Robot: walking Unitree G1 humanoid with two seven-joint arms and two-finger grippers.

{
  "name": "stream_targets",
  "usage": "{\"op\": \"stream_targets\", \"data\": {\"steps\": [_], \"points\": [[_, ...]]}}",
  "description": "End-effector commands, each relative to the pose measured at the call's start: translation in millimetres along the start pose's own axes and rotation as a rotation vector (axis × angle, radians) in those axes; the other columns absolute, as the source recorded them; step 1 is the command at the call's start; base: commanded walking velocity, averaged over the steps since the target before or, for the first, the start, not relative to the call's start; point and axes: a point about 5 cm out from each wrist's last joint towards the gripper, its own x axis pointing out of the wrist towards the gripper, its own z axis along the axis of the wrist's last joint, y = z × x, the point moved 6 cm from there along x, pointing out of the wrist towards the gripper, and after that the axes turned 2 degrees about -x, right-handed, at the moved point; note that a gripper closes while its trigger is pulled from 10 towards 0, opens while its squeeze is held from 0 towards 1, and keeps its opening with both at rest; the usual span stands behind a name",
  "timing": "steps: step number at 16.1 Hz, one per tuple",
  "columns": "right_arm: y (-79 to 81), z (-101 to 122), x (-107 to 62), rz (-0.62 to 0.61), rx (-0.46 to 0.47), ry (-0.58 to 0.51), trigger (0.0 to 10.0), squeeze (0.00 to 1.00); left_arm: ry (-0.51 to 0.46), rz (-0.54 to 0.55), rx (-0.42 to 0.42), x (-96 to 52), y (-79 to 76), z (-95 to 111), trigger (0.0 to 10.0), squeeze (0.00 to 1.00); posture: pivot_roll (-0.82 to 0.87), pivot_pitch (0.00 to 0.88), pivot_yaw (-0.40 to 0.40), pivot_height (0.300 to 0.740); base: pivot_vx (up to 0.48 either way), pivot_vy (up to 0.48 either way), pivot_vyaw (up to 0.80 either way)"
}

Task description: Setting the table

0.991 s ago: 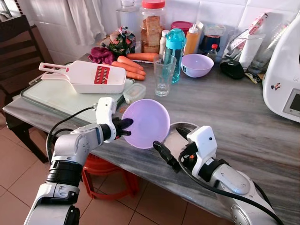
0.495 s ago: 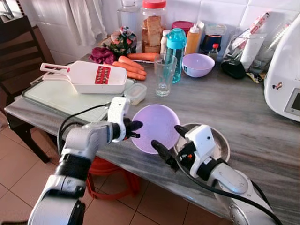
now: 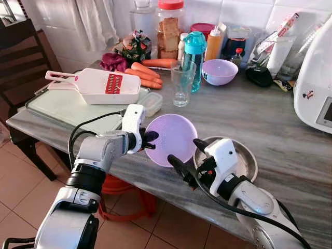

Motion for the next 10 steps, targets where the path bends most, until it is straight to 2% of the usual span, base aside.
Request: {"op": "stream_targets", "data": {"steps": [1,8,10], "points": [[0.5,1,2.3,0.005,-0.012,-0.002,10.0,0.00,-0.014,0.019,0.020,-2.9,3.4,11,10.0,1.00,0.03,0.000,0.055,0.740,0.000,0.000,0.00],[1.0,0,4.5,0.005,-0.012,-0.006,10.0,0.00,-0.083,0.041,0.074,-7.8,7.6,34,10.0,1.00,0.04,0.000,0.056,0.740,0.000,0.000,0.00],[0.9,0,4.8,0.003,-0.012,-0.007,10.0,0.00,-0.173,0.048,0.087,-14.0,8.5,49,10.0,1.00,0.04,0.000,0.054,0.740,0.000,0.000,0.00]]}}
